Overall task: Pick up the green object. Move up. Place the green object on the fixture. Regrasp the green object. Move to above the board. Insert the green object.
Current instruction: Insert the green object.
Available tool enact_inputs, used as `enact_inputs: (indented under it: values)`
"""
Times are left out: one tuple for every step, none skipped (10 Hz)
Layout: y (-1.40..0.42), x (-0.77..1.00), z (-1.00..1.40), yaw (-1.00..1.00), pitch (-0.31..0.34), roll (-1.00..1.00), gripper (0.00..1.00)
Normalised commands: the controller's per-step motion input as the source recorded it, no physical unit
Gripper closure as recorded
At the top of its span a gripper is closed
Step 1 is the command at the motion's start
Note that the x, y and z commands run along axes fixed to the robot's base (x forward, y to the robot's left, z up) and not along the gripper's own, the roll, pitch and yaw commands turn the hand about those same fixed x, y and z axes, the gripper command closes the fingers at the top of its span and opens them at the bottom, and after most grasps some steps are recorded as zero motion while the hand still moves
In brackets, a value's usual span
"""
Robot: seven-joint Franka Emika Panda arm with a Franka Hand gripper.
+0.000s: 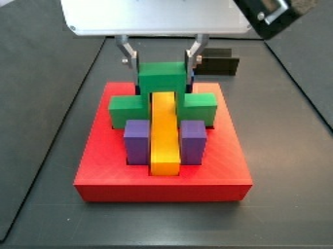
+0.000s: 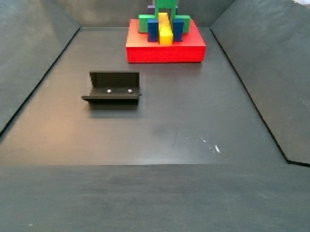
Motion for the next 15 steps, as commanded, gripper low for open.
enact_inputs:
  values:
    - [0.0,0.03,-0.07,-0.03,0.001,0.0,1.0]
    - [-0.1,0.03,0.0,0.0,0.0,0.0,1.0]
    - [-0.1,0.01,0.0,-0.04,0.0,0.0,1.0]
    - [0.0,0.0,-0.13,-0.08,0.0,0.0,1.0]
    - [0.0,0.01,-0.09,-0.09,0.0,-0.02,1.0]
    - [0.0,0.06,-0.03,-0.1,0.0,-0.05,1.0]
    - [0.0,0.12,-0.04,-0.1,0.0,-0.09,1.0]
    - [0.01,0.07,-0.27,-0.08,-0.017,-0.09,1.0]
    - [0.03,0.13,-0.31,-0.07,-0.016,-0.1,1.0]
    - [0.01,0.16,-0.36,-0.07,-0.017,-0.1,1.0]
    - [0.0,0.13,-0.38,-0.05,-0.019,-0.06,1.0]
    - [0.0,0.03,-0.51,-0.03,-0.051,0.0,1.0]
    - [0.0,0.0,-0.68,-0.04,-0.033,0.0,1.0]
    - [0.0,0.0,-0.65,-0.05,-0.003,0.01,1.0]
    - [0.0,0.0,0.0,0.0,0.0,-0.01,1.0]
